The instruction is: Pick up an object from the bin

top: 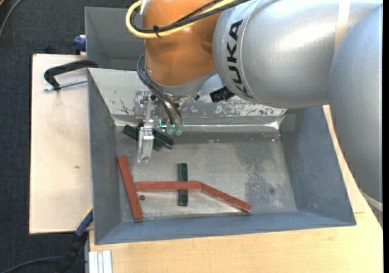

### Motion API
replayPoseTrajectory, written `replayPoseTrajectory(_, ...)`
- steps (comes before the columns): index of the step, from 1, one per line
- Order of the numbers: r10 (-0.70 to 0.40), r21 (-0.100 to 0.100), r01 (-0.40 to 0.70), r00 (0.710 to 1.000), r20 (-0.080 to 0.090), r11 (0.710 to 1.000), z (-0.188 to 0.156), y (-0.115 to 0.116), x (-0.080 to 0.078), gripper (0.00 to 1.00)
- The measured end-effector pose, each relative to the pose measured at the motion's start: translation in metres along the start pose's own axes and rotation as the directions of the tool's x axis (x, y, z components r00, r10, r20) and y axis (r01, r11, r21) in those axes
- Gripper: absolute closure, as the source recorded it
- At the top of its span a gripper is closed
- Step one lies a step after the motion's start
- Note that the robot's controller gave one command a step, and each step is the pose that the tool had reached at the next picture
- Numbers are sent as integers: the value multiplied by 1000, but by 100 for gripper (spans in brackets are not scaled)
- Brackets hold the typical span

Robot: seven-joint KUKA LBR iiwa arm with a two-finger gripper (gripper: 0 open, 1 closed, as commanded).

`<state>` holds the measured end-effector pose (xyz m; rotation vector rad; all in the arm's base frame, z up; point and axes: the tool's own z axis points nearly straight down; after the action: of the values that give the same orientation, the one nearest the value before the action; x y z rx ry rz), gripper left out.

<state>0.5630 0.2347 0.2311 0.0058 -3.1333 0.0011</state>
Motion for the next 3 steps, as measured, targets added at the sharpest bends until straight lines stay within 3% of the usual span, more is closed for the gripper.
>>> replayPoseTrajectory(1, -133, 3, 133, 991, 0, 991, 99, -42, 29, 0)
replayPoseTrajectory(2, -280, 2, 280, 960, 1, 960, 164, -84, 55, 0)
replayPoseTrajectory(3, -280, 0, 280, 960, 7, 960, 161, -82, 53, 100)
